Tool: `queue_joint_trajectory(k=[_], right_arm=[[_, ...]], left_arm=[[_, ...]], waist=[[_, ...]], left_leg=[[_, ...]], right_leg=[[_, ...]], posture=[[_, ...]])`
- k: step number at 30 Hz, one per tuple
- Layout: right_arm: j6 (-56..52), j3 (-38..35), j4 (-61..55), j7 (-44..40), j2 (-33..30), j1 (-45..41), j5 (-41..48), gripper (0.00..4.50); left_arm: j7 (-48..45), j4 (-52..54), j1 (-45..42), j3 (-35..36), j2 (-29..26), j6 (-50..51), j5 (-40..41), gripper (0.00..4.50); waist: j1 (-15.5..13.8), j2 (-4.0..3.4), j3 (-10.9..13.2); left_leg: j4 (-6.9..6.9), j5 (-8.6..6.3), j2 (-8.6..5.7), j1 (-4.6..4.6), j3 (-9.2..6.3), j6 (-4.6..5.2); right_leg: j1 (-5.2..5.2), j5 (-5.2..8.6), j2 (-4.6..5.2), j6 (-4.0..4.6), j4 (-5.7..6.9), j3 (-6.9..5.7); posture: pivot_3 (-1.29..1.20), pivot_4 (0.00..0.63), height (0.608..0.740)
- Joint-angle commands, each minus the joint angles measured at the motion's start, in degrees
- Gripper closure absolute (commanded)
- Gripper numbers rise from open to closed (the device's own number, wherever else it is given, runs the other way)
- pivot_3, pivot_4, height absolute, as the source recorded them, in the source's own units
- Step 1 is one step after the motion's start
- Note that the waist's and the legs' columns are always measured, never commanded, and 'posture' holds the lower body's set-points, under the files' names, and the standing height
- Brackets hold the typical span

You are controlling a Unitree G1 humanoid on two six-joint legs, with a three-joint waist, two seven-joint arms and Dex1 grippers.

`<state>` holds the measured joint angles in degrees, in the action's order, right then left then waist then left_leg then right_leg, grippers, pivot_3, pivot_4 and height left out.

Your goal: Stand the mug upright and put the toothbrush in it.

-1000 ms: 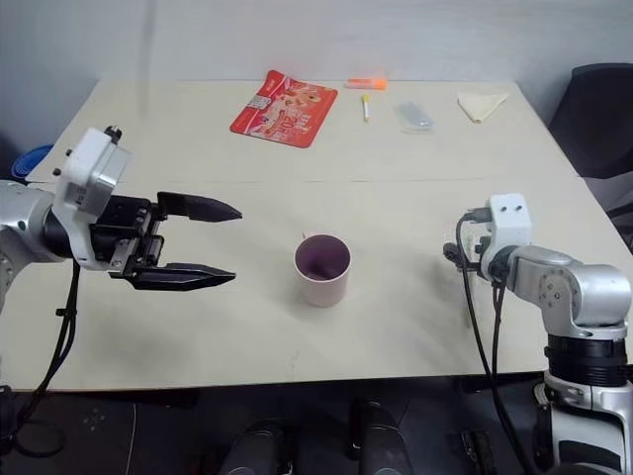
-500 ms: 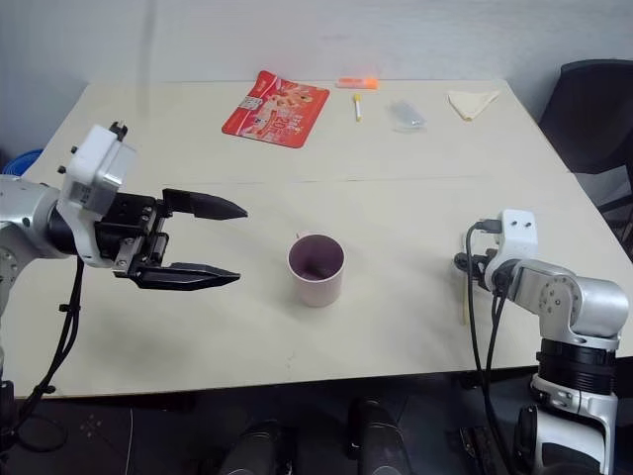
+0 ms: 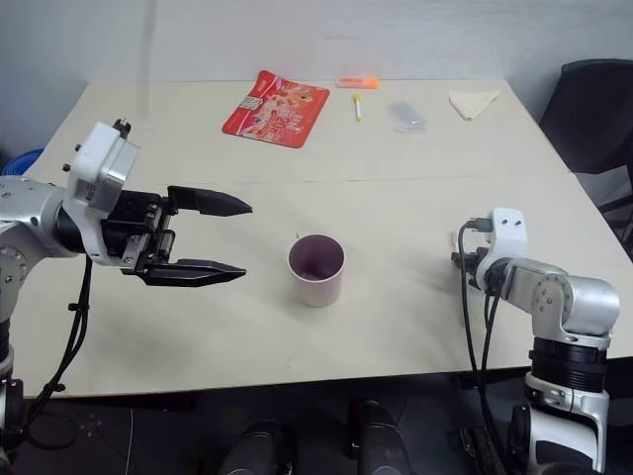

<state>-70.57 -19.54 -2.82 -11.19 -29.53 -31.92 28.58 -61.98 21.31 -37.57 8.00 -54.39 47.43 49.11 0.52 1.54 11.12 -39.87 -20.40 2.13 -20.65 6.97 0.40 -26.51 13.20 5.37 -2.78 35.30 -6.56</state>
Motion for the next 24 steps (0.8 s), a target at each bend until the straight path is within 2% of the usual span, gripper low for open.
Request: queue_joint_trajectory(k=[1,6,13,23,24], right_arm=[[5.31,-3.72,-8.43,-1.62,6.00,-8.39,7.31,4.35],[5.98,-3.21,-14.71,-2.64,15.82,-13.46,16.86,4.35],[18.00,6.93,-13.92,-5.23,24.43,-12.46,14.25,4.35],[32.25,17.18,-13.71,-11.23,25.62,-5.01,7.55,4.35],[33.46,17.70,-14.00,-12.08,25.46,-3.90,7.17,4.00]], left_arm=[[1.12,0.50,0.86,2.75,-0.78,-0.25,0.30,0.00],[2.81,0.61,2.59,5.11,-1.20,0.71,1.19,0.00],[4.03,0.59,3.23,6.13,-1.60,1.76,1.22,0.00],[4.74,0.43,1.39,6.61,-3.40,3.93,1.87,0.00],[4.84,0.40,1.18,6.59,-3.49,4.11,1.94,0.00]], waist=[[0.56,-0.18,0.11],[0.98,-0.29,0.16],[0.97,-0.29,0.16],[1.05,-0.29,0.16],[1.06,-0.30,0.16]], left_leg=[[0.00,0.00,0.00,0.00,0.01,0.00],[0.22,0.03,0.11,0.00,-0.07,-0.13],[0.21,0.04,-0.08,-0.07,-0.08,-0.01],[0.23,0.04,-0.07,-0.05,-0.08,-0.02],[0.23,0.04,-0.07,-0.05,-0.09,-0.02]], right_leg=[[-0.02,0.00,0.01,0.00,0.04,0.02],[-0.07,0.05,-0.04,0.08,0.01,-0.08],[-0.06,0.00,0.09,-0.01,-0.07,-0.08],[-0.07,0.00,0.07,0.00,-0.06,-0.09],[-0.07,0.00,0.07,0.00,-0.06,-0.09]], posture=[[0.00,0.150,0.740],[0.00,0.150,0.740],[0.00,0.150,0.740],[0.00,0.150,0.740],[0.00,0.150,0.740]])
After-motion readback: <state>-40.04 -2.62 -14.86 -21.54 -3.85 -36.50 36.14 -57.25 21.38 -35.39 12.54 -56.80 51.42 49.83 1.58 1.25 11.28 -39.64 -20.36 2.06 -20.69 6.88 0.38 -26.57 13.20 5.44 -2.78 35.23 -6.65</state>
